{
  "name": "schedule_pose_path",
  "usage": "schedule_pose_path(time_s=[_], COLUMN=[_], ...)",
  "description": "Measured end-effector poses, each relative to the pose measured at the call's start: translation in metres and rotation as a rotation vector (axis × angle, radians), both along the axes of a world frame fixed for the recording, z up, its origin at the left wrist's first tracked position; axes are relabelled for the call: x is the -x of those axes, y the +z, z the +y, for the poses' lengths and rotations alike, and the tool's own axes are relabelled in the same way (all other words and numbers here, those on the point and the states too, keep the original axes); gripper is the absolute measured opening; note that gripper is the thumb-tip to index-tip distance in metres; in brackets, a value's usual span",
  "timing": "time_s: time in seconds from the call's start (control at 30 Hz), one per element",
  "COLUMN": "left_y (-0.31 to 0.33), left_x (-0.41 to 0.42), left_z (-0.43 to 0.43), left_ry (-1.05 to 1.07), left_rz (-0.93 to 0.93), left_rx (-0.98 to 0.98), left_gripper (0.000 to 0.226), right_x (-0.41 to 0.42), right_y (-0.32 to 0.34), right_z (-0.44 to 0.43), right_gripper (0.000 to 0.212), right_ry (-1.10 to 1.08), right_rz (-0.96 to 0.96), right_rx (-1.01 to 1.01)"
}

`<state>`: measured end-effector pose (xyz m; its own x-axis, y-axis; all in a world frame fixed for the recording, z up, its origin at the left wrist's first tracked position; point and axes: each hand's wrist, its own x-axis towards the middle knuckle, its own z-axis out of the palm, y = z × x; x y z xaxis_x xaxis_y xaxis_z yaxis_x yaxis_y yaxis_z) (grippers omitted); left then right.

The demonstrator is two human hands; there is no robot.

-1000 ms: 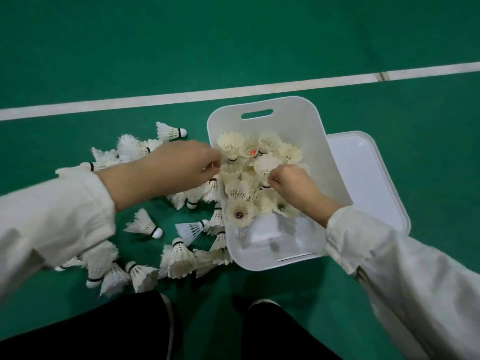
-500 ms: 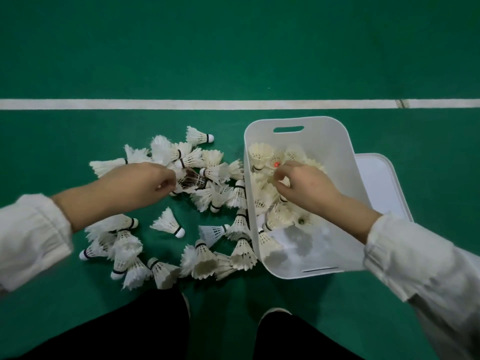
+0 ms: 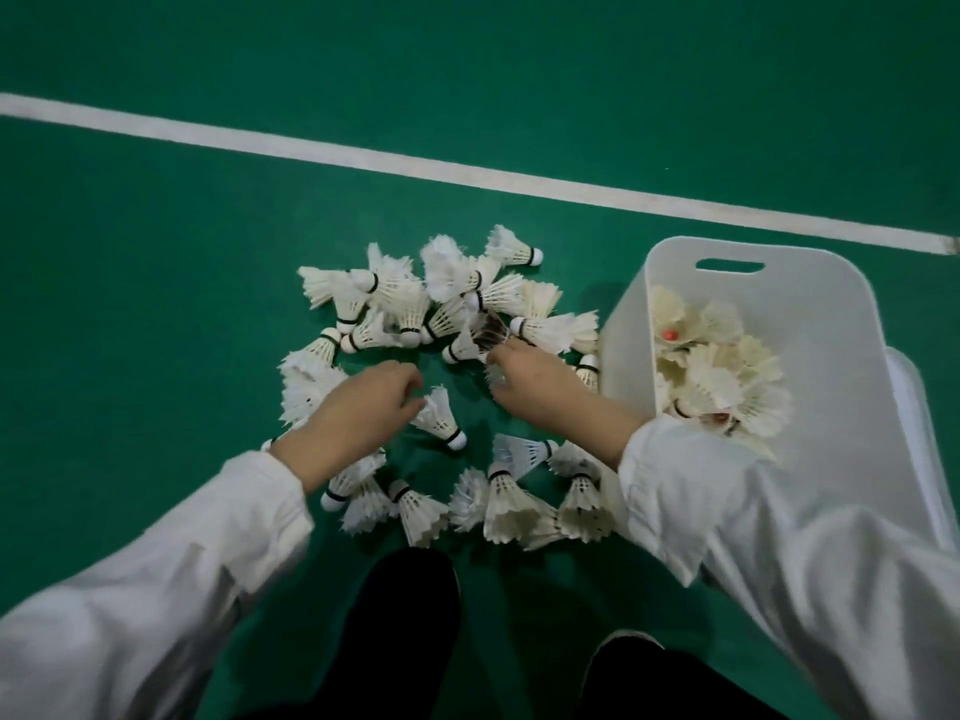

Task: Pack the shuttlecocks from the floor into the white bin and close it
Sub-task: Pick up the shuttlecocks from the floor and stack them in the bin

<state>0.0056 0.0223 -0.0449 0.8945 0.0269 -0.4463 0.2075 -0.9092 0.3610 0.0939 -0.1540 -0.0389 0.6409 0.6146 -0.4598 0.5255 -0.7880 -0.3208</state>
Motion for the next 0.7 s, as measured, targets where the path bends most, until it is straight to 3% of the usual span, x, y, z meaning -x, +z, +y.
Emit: schedule_pose_path(time_s=[0.2,0.33,0.53,0.7], left_y=[-0.048,-0.063,-0.047,-0.017], left_x=[0.002,0.004,0.002,-0.018], left_z=[-0.018,-0.018,0.0,0.028], left_ry=[0.108,0.2,0.174,0.117], left_rz=[0.071,0.061,-0.02,-0.163], left_rx=[0.09,0.231,0.269,0.086], left_gripper=[0.046,0.023,0.017,0.029], right_x=[-0.018,-0.017,-0.016,-0.016], right_y=[-0.041,-0.057,-0.051,-0.032], right_z=[0.026,0.038,0.041,0.028], right_gripper=[0.04,0.028,0.019,0.016], right_ry=[-0.327,-0.567,-0.678,-0.653], right_rz=[0.075,0.288,0.287,0.25], right_rx=[-0.126,-0.301,-0.373,-0.372])
